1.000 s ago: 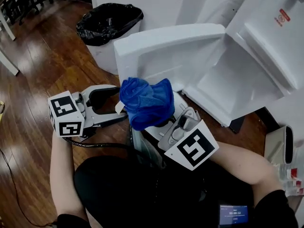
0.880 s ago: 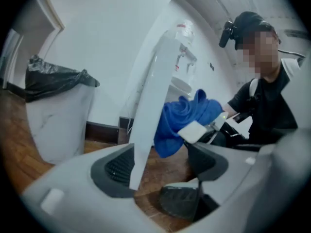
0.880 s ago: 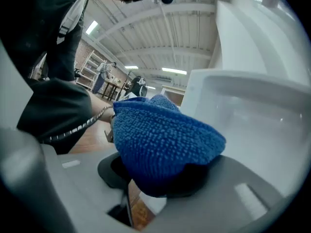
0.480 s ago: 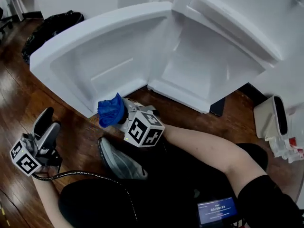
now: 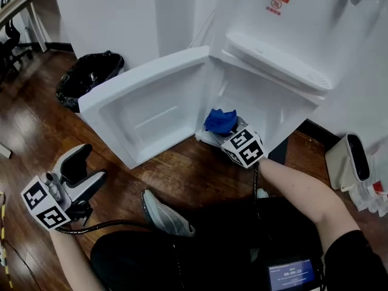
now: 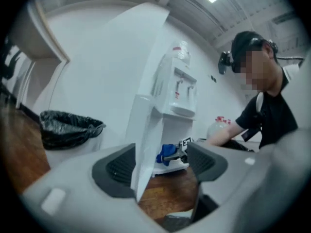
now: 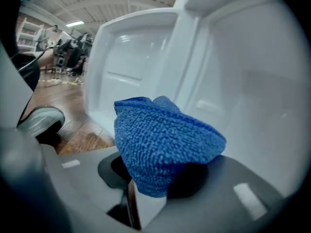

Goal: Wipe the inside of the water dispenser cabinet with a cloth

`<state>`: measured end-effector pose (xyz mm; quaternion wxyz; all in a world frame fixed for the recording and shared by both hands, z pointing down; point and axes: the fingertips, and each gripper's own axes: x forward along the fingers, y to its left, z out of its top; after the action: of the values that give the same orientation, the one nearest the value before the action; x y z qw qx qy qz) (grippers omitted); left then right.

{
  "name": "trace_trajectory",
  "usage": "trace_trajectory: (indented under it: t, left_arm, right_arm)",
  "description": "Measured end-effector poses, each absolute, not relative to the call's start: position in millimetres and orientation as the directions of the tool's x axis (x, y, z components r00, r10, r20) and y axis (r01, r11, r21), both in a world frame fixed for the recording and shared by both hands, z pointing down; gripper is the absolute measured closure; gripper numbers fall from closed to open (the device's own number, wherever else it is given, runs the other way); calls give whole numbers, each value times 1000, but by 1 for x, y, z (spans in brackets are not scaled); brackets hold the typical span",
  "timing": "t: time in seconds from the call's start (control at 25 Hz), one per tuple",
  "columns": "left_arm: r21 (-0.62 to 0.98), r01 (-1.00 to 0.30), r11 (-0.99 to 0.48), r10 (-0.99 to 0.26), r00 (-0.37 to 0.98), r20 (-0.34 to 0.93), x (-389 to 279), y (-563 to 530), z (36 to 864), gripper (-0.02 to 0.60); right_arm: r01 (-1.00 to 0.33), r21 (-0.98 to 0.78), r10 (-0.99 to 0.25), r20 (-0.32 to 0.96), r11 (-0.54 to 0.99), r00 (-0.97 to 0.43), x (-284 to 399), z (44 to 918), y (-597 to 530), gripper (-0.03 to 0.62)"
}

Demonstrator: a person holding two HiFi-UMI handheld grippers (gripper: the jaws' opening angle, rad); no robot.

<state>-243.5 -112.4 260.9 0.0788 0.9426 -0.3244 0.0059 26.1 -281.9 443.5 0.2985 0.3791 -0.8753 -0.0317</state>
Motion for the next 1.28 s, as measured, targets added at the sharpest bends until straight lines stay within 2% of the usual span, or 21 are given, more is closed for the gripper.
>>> trace_trajectory:
  t: [0.12, 0.28, 0.36, 0.44, 0.52, 0.6, 0.76, 1.04, 1.2, 1.28]
  left_arm:
    - [34, -612, -790, -609, 790, 77, -215, -98, 220, 264]
    - [24, -692, -721, -692, 719, -67, -198, -87, 141, 298]
    - [61, -781, -622, -773, 599, -209, -212, -86, 108, 298]
    - [131, -861, -492, -831, 419, -364, -245, -84, 93, 302]
    - [193, -916, -352, -869, 243, -432, -281, -85, 98, 341]
    - [188, -955, -230, -903, 138, -408, -306, -90, 113, 356]
    - [184, -976, -116, -918, 35, -396, -326, -89, 128, 370]
    - [278, -960, 17, -841, -164, -516, -370, -54, 105, 399]
    - [281, -959, 26, -817, -182, -547, -378, -44, 99, 414]
    - [260, -966, -7, -816, -144, -560, -372, -45, 96, 414]
  right_arm:
    - [-739, 200, -736, 428, 644, -525, 31, 401, -275, 442]
    - [-682, 87, -678, 260, 726, -688, -23, 289, -239, 442]
    - [-671, 103, -679, 124, 734, -724, -40, 211, -221, 442]
    - [-697, 186, -709, 1, 693, -705, -51, 141, -208, 442]
    - [-742, 278, -758, -70, 610, -649, -62, 95, -209, 444]
    - [-755, 331, -793, -33, 566, -609, -81, 86, -224, 444]
    - [-700, 257, -745, 179, 666, -643, -131, 115, -246, 442]
    - [-538, 234, -580, 177, 810, -795, -237, 114, -182, 442]
    - [-455, 315, -521, 171, 833, -836, -285, 121, -153, 441]
    - [-388, 309, -448, 153, 868, -881, -296, 123, -138, 441]
